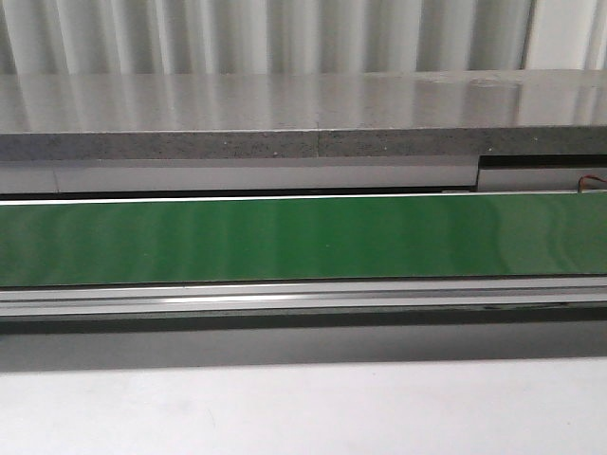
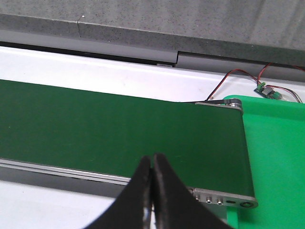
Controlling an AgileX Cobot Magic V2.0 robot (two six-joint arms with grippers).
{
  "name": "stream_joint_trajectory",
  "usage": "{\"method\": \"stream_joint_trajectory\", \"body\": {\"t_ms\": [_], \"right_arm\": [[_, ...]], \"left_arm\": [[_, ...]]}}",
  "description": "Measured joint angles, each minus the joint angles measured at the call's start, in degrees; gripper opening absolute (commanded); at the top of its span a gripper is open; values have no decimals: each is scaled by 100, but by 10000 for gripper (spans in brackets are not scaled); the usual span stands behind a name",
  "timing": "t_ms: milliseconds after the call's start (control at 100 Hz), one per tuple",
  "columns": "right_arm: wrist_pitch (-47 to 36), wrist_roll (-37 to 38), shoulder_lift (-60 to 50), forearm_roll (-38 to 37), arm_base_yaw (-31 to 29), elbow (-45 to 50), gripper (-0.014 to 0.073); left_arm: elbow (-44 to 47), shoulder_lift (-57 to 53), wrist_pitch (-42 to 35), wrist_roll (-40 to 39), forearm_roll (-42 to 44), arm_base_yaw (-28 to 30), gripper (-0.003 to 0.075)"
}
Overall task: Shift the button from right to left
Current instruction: 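Lift the held button off the belt and carry it over the blue tray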
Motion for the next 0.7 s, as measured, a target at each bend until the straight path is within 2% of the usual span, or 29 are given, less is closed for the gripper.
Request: {"method": "stream_joint_trajectory", "body": {"t_ms": [190, 550, 700], "right_arm": [[0, 0, 0, 0, 0, 0, -67], [0, 0, 0, 0, 0, 0, -67], [0, 0, 0, 0, 0, 0, -67]], "left_arm": [[0, 670, -329, 563, -494, 408, -20], [0, 1905, -1063, 649, -518, 927, -20], [0, 2214, -1346, 659, -530, 958, -20]]}}
